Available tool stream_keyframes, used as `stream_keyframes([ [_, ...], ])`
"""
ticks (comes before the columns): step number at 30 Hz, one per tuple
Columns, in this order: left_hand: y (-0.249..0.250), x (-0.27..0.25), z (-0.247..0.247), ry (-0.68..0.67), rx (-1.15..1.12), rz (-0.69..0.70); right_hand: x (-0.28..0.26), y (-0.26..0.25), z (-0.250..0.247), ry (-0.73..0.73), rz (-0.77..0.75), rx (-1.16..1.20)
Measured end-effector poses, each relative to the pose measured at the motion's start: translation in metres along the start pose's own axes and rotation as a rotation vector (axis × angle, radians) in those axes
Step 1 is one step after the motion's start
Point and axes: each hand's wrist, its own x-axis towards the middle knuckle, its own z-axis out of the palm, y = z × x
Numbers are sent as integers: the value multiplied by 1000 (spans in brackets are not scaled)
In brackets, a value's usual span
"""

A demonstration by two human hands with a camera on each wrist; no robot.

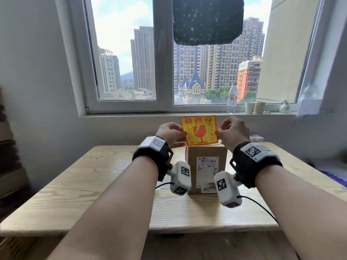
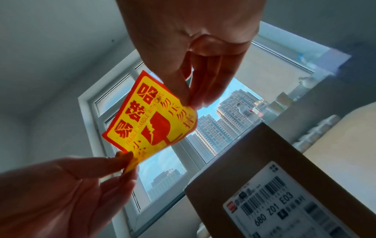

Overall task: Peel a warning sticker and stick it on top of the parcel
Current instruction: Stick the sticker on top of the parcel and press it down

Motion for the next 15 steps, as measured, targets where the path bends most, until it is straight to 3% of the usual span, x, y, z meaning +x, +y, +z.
stream_keyframes([
  [6,-4,22,29,-36,14,-1,25,27,-2,-91,60,131],
  [15,-22,58,37,74,154,-41,51,54,24,-143,168,103],
])
